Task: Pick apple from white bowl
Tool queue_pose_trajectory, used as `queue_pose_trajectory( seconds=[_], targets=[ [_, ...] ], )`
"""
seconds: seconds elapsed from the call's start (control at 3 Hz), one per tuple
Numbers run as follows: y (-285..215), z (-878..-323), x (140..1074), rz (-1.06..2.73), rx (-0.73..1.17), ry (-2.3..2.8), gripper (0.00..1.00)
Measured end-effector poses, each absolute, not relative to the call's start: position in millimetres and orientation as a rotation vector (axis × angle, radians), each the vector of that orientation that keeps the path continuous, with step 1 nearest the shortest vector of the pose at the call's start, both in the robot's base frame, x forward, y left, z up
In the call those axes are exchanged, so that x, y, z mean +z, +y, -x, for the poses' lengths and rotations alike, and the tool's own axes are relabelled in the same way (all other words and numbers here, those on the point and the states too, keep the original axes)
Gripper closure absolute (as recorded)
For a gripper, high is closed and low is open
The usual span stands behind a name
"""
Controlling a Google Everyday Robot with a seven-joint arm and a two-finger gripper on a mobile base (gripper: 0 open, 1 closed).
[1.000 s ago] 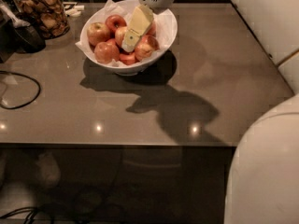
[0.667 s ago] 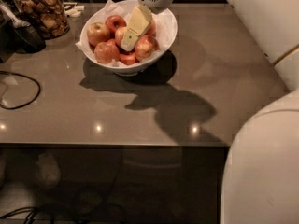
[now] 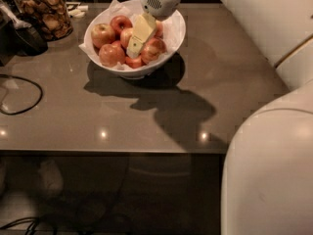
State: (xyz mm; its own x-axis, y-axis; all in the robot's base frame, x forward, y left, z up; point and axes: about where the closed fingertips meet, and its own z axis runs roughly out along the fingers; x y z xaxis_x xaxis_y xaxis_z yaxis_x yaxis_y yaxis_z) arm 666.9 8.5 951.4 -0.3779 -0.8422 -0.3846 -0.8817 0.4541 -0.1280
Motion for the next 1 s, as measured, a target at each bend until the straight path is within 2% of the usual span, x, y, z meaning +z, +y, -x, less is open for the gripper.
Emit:
queue_pose_trajectory(
  seconds=[0.33, 0.67, 1.0],
  targets=[
    [1.4, -668.9, 939.8, 1.439, 0.112, 2.355, 0.07],
    [-1.4, -669.4, 931.4, 1.44, 0.087, 2.382, 0.24],
    [-0.8, -670.1, 930.5, 1.444, 0.084, 2.383, 0.23]
  ],
)
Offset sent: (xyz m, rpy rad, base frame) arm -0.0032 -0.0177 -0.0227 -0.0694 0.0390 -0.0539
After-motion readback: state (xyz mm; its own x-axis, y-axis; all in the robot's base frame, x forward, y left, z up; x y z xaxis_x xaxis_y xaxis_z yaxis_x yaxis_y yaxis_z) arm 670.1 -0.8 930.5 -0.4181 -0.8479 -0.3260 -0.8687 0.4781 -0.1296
